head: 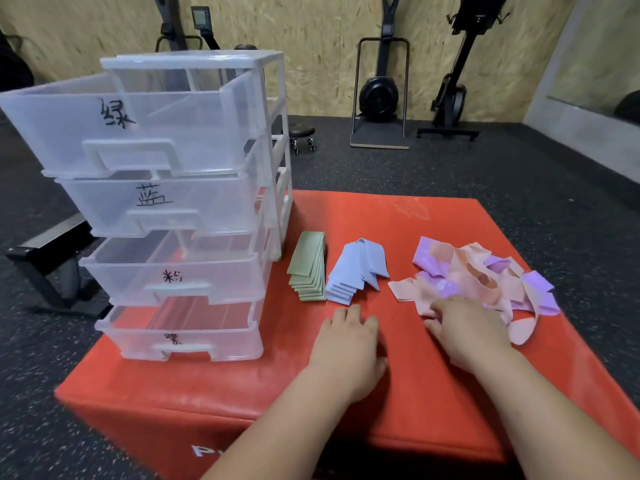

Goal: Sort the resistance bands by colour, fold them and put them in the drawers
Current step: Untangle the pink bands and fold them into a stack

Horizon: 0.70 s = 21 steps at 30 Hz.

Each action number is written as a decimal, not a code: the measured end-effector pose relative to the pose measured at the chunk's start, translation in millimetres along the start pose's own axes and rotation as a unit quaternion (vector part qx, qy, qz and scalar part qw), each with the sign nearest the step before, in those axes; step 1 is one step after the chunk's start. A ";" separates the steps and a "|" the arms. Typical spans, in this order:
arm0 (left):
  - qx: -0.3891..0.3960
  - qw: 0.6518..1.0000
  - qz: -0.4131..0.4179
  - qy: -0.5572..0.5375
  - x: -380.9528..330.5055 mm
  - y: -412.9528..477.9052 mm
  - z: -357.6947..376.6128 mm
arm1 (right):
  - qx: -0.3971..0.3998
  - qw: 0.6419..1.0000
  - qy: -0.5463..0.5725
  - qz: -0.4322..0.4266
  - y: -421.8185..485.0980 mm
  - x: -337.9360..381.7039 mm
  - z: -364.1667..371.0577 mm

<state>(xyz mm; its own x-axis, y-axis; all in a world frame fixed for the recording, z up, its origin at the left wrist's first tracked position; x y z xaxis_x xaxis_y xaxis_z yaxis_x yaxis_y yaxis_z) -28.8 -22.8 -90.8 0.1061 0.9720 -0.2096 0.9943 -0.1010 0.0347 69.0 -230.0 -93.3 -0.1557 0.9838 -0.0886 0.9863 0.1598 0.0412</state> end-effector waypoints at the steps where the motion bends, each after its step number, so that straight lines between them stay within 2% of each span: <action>1: 0.008 1.000 0.000 -0.012 0.7 0.6 0.7 | -0.001 1.000 0.016 0.003 0.0 -4.5 -0.8; 6: 0.028 0.998 0.004 -0.048 -4.4 4.9 6.4 | -0.038 0.994 0.100 0.019 -10.2 -25.3 -12.1; 10: 0.019 0.997 0.017 -0.075 -22.6 7.5 7.0 | -0.169 0.965 0.195 0.055 -26.7 -42.4 -36.2; 12: 0.010 0.996 0.026 -0.090 -34.1 6.2 6.6 | -0.206 0.943 0.243 0.097 -38.2 -52.8 -45.3; 16: 0.005 0.994 0.046 -0.102 -53.5 2.3 5.0 | -0.146 0.893 0.368 0.213 -56.8 -76.5 -46.6; 19: -0.003 0.992 0.057 -0.113 -62.8 -0.9 3.3 | -0.196 0.839 0.437 0.259 -74.7 -89.0 -50.5; 21: -0.013 0.991 0.062 -0.121 -64.8 -3.6 3.2 | -0.189 0.843 0.442 0.241 -83.2 -90.0 -48.1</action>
<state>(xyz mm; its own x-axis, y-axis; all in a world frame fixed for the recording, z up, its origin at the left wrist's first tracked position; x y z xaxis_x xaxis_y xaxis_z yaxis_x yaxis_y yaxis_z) -39.3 -86.1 -80.4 0.2305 0.8725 -0.4308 0.9731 -0.2075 0.1003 -1.7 -327.9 -40.9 0.1131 0.5906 0.7990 0.8844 -0.4263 0.1900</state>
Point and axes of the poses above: each hand's wrist, its own y-axis towards the middle knuckle, its own z-axis out of the palm, x = y × z, the point moved 1 cm from there along y, towards the middle knuckle, and after that the axes turned 3 degrees about -y, right-handed, at the moved point
